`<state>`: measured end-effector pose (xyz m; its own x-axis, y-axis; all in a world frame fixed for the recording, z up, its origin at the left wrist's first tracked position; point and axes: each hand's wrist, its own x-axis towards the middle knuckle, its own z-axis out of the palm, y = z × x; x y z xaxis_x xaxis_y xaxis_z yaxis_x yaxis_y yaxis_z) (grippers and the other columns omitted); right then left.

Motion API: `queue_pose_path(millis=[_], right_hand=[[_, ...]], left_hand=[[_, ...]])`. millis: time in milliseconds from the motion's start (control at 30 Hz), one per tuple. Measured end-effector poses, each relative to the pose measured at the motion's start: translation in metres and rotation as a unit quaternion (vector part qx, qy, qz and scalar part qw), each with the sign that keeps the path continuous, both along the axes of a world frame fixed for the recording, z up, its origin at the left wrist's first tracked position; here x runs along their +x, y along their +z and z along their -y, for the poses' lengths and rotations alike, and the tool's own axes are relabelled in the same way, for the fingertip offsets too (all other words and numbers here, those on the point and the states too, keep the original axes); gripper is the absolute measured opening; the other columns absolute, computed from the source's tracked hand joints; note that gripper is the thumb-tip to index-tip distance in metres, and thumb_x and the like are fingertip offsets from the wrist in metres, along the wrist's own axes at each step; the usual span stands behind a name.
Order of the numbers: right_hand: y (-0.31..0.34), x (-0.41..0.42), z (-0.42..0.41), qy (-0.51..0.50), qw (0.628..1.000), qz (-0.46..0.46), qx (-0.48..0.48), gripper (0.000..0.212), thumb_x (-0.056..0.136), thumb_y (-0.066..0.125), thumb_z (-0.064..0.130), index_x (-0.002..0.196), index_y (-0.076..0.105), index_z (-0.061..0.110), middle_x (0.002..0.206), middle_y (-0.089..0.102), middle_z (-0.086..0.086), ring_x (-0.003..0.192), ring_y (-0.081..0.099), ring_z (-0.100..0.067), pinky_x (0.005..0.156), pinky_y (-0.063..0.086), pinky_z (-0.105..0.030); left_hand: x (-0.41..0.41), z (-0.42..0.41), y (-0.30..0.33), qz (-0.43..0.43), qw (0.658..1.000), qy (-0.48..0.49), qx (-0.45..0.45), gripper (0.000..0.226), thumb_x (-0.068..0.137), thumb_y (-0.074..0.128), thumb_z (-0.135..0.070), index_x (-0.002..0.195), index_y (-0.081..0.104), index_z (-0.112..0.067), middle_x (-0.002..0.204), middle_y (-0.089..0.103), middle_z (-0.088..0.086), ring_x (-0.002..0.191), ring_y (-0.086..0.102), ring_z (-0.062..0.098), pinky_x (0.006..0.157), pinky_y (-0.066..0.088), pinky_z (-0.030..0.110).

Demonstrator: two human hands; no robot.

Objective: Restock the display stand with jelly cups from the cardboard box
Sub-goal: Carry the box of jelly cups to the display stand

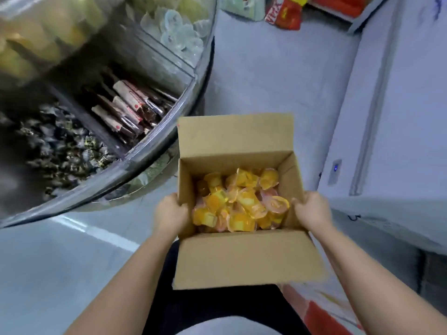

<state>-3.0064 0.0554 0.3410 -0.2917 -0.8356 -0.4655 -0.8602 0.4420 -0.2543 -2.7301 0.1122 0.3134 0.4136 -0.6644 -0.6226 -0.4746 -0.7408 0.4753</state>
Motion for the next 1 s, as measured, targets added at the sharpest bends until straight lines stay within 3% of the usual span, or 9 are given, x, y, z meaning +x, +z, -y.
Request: queue_pose_path(millis=[100, 267, 467, 567, 733, 833, 1000], right_hand=[[-0.018, 0.004, 0.037, 0.078, 0.996, -0.007, 0.031, 0.042, 0.086, 0.059, 0.014, 0.050, 0.037, 0.016, 0.060, 0.050, -0.011, 0.078, 0.060, -0.039, 0.053, 0.029, -0.031], [-0.070, 0.024, 0.078, 0.184, 0.980, -0.008, 0.081, 0.021, 0.086, 0.057, 0.016, 0.068, 0.059, 0.004, 0.079, 0.067, -0.024, 0.080, 0.062, -0.039, 0.065, 0.044, -0.036], [-0.133, 0.060, 0.112, 0.363, 0.927, -0.009, 0.100, 0.020, 0.086, 0.057, 0.015, 0.075, 0.063, 0.001, 0.076, 0.067, -0.023, 0.077, 0.062, -0.038, 0.060, 0.039, -0.034], [-0.176, 0.083, 0.127, 0.432, 0.895, 0.005, 0.112, 0.027, 0.086, 0.057, 0.014, 0.060, 0.054, 0.010, 0.064, 0.059, -0.016, 0.073, 0.060, -0.036, 0.058, 0.035, -0.030], [-0.263, 0.126, 0.133, 0.485, 0.864, 0.024, 0.134, 0.038, 0.085, 0.054, 0.011, 0.051, 0.040, 0.016, 0.052, 0.044, -0.003, 0.062, 0.045, -0.029, 0.057, 0.032, -0.027], [-0.328, 0.157, 0.129, 0.507, 0.850, 0.029, 0.138, 0.036, 0.087, 0.053, 0.013, 0.053, 0.042, 0.016, 0.056, 0.047, -0.005, 0.064, 0.047, -0.028, 0.059, 0.036, -0.027], [-0.424, 0.208, 0.112, 0.564, 0.817, 0.026, 0.117, 0.042, 0.088, 0.054, 0.014, 0.050, 0.036, 0.020, 0.052, 0.040, 0.001, 0.064, 0.048, -0.026, 0.056, 0.033, -0.025]], left_hand=[[-0.010, -0.011, -0.027, -0.018, 0.997, 0.069, 0.029, 0.008, 0.081, 0.054, -0.010, 0.074, 0.053, -0.008, 0.088, 0.065, 0.022, 0.086, 0.060, 0.039, 0.065, 0.043, 0.034], [-0.026, -0.034, -0.073, -0.061, 0.969, 0.233, 0.059, 0.015, 0.080, 0.055, -0.014, 0.066, 0.048, -0.017, 0.072, 0.059, 0.006, 0.073, 0.055, 0.030, 0.056, 0.038, 0.030], [-0.060, -0.068, -0.123, -0.098, 0.871, 0.473, 0.089, 0.023, 0.074, 0.043, 0.005, 0.071, 0.052, -0.016, 0.072, 0.058, 0.004, 0.073, 0.056, 0.028, 0.063, 0.049, 0.033], [-0.076, -0.074, -0.159, -0.086, 0.826, 0.550, 0.090, 0.023, 0.073, 0.043, 0.005, 0.068, 0.051, -0.016, 0.067, 0.057, 0.003, 0.068, 0.054, 0.027, 0.056, 0.044, 0.030], [-0.075, -0.084, -0.240, -0.060, 0.785, 0.612, 0.074, 0.018, 0.072, 0.044, 0.005, 0.076, 0.059, -0.006, 0.075, 0.063, 0.012, 0.074, 0.057, 0.034, 0.062, 0.047, 0.035], [-0.064, -0.094, -0.301, -0.044, 0.769, 0.634, 0.073, 0.024, 0.073, 0.043, 0.004, 0.087, 0.062, -0.001, 0.086, 0.065, 0.019, 0.082, 0.060, 0.038, 0.070, 0.052, 0.042], [-0.043, -0.114, -0.396, -0.027, 0.734, 0.677, 0.057, 0.025, 0.074, 0.042, 0.001, 0.089, 0.061, -0.003, 0.090, 0.066, 0.018, 0.086, 0.061, 0.037, 0.075, 0.055, 0.045]])
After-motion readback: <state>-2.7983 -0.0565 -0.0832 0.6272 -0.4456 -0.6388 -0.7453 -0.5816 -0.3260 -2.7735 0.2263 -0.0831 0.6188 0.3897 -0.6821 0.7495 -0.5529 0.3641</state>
